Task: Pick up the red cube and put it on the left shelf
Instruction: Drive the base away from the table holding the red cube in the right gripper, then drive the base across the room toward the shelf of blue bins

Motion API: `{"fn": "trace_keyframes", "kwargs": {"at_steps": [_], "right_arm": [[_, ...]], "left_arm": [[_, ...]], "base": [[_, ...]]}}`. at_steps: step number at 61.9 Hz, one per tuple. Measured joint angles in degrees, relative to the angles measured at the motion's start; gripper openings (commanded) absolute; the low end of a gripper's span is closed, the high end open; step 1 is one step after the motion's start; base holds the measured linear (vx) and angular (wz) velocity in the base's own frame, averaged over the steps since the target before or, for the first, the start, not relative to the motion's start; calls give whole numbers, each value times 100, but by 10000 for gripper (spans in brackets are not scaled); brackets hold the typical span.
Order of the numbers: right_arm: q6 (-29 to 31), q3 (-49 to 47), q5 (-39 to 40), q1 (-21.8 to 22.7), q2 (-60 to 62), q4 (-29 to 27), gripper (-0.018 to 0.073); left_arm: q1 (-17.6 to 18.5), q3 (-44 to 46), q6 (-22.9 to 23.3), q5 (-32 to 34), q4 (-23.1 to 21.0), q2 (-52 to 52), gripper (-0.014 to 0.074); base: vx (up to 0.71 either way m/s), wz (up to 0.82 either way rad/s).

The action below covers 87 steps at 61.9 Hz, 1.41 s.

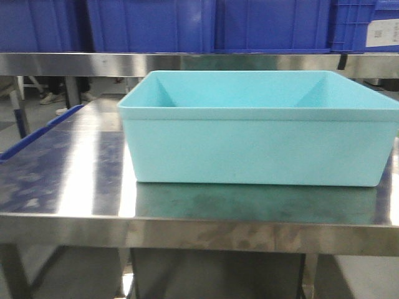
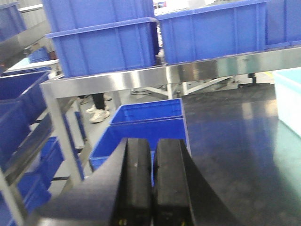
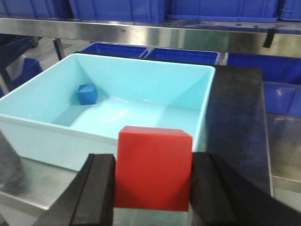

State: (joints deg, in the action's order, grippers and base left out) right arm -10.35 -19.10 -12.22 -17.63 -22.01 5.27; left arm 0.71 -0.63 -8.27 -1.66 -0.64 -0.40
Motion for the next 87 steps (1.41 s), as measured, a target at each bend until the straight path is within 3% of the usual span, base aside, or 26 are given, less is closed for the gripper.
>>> {"fn": "trace_keyframes", "kwargs": {"at_steps": [87], "right_arm": [[0, 0, 0, 0, 0, 0, 57]], "left_arm": [[0, 0, 0, 0, 0, 0, 106]], "base": [[-21, 21]]}}
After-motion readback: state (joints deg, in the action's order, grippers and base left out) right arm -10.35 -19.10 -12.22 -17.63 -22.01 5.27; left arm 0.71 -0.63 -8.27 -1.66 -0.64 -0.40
